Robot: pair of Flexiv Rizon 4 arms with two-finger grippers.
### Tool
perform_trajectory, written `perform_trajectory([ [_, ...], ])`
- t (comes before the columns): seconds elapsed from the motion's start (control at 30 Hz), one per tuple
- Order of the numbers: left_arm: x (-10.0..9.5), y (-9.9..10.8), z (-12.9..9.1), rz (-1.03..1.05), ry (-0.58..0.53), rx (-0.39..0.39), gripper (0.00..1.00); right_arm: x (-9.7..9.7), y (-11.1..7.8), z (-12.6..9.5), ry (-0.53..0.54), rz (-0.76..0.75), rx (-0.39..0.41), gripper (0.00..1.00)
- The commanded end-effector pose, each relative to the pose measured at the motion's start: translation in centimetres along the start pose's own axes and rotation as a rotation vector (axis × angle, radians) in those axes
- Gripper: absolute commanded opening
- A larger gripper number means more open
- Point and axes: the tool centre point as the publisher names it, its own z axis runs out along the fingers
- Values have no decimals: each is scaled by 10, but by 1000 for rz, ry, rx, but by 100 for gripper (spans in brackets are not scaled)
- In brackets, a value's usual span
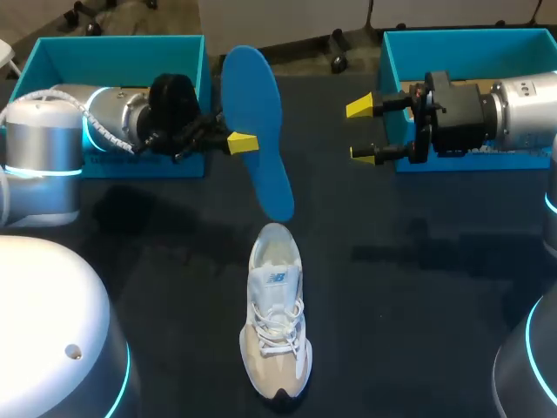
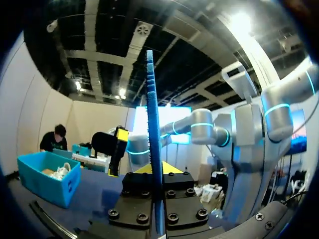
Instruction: Take the shoe out of the shoebox, open the shoe tongue, remove and reinsert the insole, then place the shoe into the shoebox
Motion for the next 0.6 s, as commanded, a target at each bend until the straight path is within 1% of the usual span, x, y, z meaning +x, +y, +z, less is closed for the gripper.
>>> perform_trajectory([
  [0.03, -9, 10, -1, -426, -125, 110, 0, 0, 0, 1, -3, 1, 0, 100],
  [0.17, -4, 10, -3, -541, -241, 112, 0, 0, 0, 1, -3, 1, 0, 100],
  [0.27, -2, 7, -5, -618, -301, 104, 0, 0, 0, 1, -3, 1, 0, 100],
  [0.47, 2, 0, -5, -747, -361, 132, 0, 0, 0, 1, -3, 1, 0, 100],
  [0.6, 0, 2, -2, -833, -405, 144, 0, 0, 0, 1, -3, 1, 0, 100],
])
